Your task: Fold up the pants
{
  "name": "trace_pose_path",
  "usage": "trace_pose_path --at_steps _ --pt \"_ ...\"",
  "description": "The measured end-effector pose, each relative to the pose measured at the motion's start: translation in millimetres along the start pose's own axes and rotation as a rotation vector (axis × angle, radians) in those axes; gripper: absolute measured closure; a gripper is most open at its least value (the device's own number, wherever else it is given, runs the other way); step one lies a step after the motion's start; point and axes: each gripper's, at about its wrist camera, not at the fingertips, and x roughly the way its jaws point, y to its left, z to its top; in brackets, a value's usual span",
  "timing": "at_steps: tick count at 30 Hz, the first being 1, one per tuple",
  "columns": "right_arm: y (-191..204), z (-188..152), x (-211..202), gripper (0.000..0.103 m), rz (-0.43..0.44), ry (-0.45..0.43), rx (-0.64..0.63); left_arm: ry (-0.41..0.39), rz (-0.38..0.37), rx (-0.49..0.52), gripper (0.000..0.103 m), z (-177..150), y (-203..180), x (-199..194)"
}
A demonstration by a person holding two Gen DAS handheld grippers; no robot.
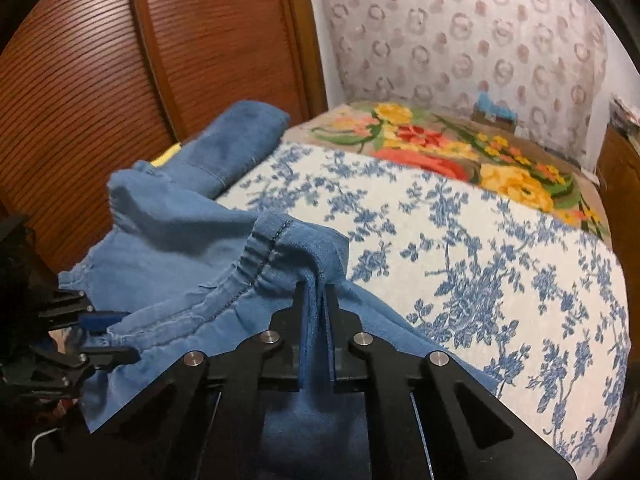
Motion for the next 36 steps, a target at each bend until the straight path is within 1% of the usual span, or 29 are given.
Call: trace_pose_path --at_steps 1,4,7,9,12,14,17,20,23,26,31,33,36 --pt "1.2 0.8 -3.9 0.100 -0.001 -0.015 0.002 -0.015 -0.005 0.003 0.090 0.1 -0.9 -3.9" --pt "6.8 4.2 -19.9 0.101 -0.025 -0.071 -0.008 -0.069 -0.009 0.006 0.091 4.5 -5.1 -21.5" --pt "12.8 8.4 -33.3 0.101 -0.079 -0.109 -0.025 -0.125 -0.026 0.013 0.092 8.9 -10.4 -42.0" --pt "16.1 10.6 -42.9 0.101 -0.097 -0.145 -0.026 -0.159 -0.031 0.021 0.093 12.5 -11.9 -55.2" --pt "24.5 20.0 -56.9 0.101 -0.094 -0.189 -0.041 -0.200 -0.044 0.025 0.094 17.6 -9.8 -75.1" --pt "34.8 32.2 -67.0 0.101 -0.084 -0.226 -0.061 -0.228 -0.050 0.021 0.094 20.3 -3.9 -90.3" --pt "53.8 50.4 -77.2 0.101 -0.068 -0.272 -0.093 -0.262 -0.049 0.010 0.095 16.7 2.1 -112.6" --pt "79.3 70.3 -80.3 0.101 -0.040 -0.305 -0.129 -0.287 -0.029 -0.003 0.095 8.4 12.9 -135.0" --pt "108.9 85.1 -71.2 0.102 -0.018 -0.313 -0.177 -0.295 -0.009 -0.022 0.095 -0.9 25.5 -148.0" --pt "137.6 95.6 -48.8 0.102 0.000 -0.297 -0.224 -0.279 0.013 -0.041 0.095 -14.0 34.0 -151.2" --pt "173.2 97.4 2.9 0.102 0.001 -0.227 -0.269 -0.234 0.046 -0.100 0.095 -34.2 60.8 -141.4" --pt "181.3 93.3 22.2 0.102 -0.002 -0.196 -0.275 -0.219 0.063 -0.116 0.095 -41.6 67.9 -136.6" --pt "186.2 85.9 53.3 0.102 -0.003 -0.131 -0.259 -0.174 0.079 -0.140 0.094 -52.3 78.7 -123.2"
